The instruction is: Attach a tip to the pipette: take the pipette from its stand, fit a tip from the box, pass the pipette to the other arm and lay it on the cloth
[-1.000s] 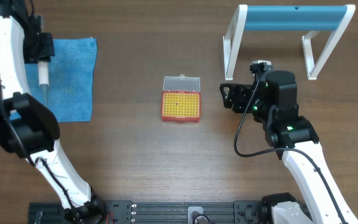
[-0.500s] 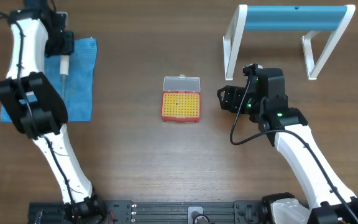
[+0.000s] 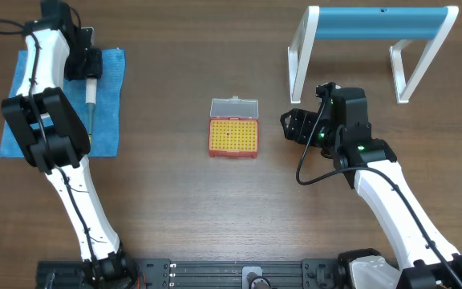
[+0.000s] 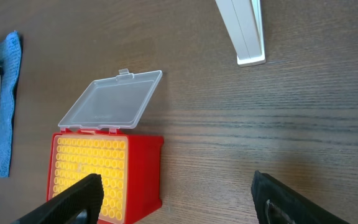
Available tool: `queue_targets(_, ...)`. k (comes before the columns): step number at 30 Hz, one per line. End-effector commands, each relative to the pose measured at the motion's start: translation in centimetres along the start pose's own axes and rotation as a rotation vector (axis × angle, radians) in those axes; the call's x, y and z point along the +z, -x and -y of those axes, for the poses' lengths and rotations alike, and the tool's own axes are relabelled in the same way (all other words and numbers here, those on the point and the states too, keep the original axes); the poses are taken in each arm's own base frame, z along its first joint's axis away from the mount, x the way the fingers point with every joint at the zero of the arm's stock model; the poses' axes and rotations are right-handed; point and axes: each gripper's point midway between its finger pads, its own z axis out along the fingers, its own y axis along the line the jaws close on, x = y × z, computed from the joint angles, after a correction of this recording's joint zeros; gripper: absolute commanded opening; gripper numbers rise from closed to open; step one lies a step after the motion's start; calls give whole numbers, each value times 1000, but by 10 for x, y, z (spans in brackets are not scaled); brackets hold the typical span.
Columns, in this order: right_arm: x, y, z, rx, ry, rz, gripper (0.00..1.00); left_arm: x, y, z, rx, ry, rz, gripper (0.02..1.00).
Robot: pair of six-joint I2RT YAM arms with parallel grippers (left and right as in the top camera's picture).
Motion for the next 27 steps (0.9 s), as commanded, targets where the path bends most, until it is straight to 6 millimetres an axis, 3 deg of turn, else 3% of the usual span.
queue_targets(1, 3, -4, 0, 15, 2, -12, 790, 9, 0, 6, -7, -29, -10, 617)
queue_targets(3, 3, -4, 0, 14, 0, -11, 792, 9, -1, 6, -7, -32, -13, 875)
queue_targets(5, 3, -4, 0, 15, 1, -12, 792, 7, 0, 7, -7, -32, -12, 998)
queue_targets(8, 3, -4, 0, 14, 0, -11, 796, -9, 5, 9, -7, -46, -5, 1000)
queue_targets(15, 3, -4, 1, 12, 0, -12, 792, -115, 38, 7, 5, -22, 133, 998)
queue_targets(17, 2, -3, 1, -47, -5, -8, 792, -162, 40, 8, 28, -8, 182, 998)
queue_targets(19, -1, 3, -3, -236, 4, 21, 792, -202, 30, 10, 36, 6, 209, 998)
queue_targets(22, -24, 32, -23, -498, 25, 169, 792, -284, 17, 25, 40, 6, 345, 998)
queue_targets(23, -46, 53, -28, -547, -26, 284, 792, -331, 7, 37, 63, 19, 440, 998)
queue_targets(25, -88, 77, -28, -561, -132, 444, 792, -391, -15, 53, 93, 33, 560, 998)
queue_targets(27, -138, 89, -39, -638, -192, 596, 792, -451, -54, 71, 128, 63, 671, 998)
